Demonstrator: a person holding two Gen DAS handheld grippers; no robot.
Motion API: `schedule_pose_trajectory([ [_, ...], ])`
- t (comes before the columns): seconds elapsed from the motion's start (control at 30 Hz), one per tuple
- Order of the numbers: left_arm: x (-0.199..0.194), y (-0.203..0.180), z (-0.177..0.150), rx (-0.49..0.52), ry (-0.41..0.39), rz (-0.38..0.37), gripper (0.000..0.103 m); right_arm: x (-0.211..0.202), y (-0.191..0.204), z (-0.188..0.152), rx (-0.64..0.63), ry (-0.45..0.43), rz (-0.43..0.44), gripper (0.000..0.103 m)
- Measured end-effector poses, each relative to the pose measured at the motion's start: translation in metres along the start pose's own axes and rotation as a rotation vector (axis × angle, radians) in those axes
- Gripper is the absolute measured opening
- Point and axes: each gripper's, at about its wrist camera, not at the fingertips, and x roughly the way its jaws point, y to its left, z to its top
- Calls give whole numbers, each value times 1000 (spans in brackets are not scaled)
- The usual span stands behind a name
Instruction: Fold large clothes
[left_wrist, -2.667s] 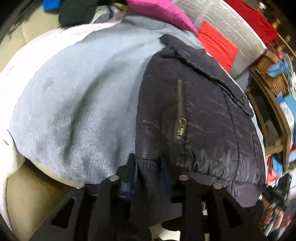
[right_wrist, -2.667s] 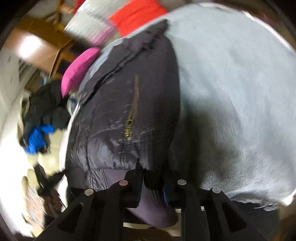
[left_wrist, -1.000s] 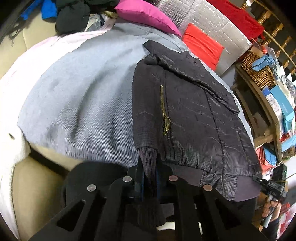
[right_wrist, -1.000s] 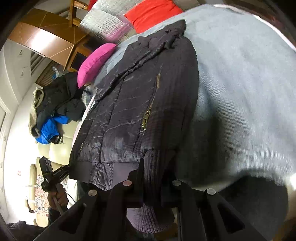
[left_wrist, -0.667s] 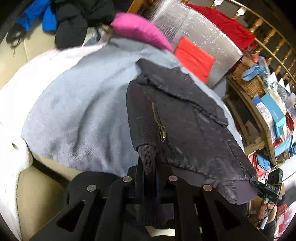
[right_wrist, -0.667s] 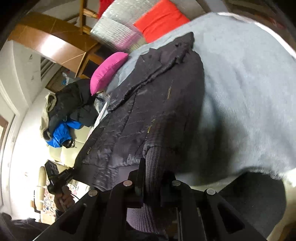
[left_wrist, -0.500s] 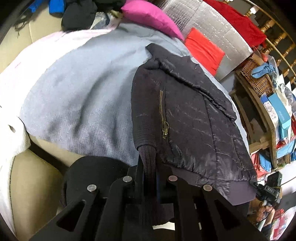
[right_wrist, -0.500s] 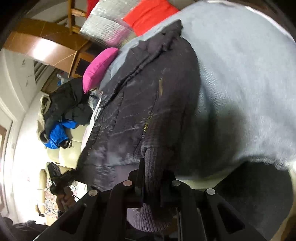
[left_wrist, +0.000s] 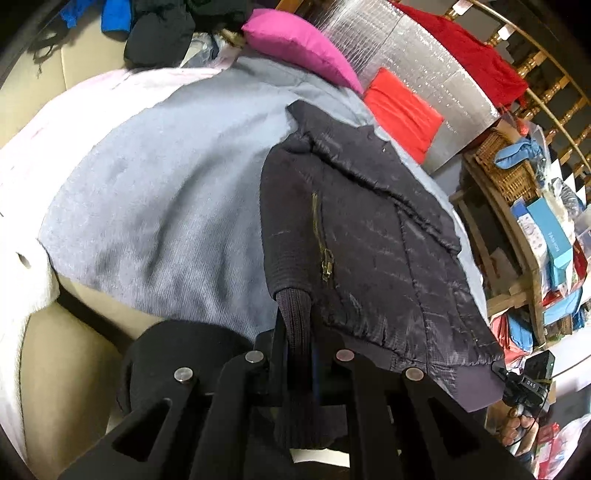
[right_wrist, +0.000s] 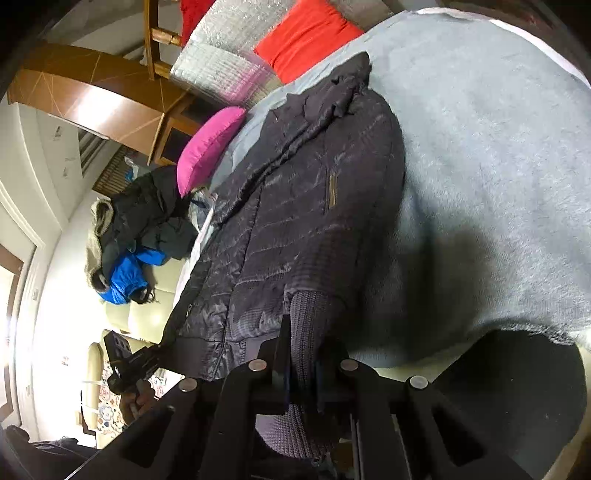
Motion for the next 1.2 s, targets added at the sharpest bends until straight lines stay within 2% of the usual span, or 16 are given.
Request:
schedule_pose_trajectory([
  [0.27, -8, -9, 9, 5, -18, -9, 9, -5, 7, 9, -20, -27, 33, 9],
  [0.53, -24, -23, 35, 27, -101, -47, 9, -21, 28, 33, -68, -94, 84, 9],
  [0.9, -20, -23, 39, 33, -99, -38, 9, -19, 26, 35, -53, -104, 90, 9],
  [1.2, -16, -30, 40, 69, -113, 33, 9, -19, 27, 40, -61, -120, 105, 9],
])
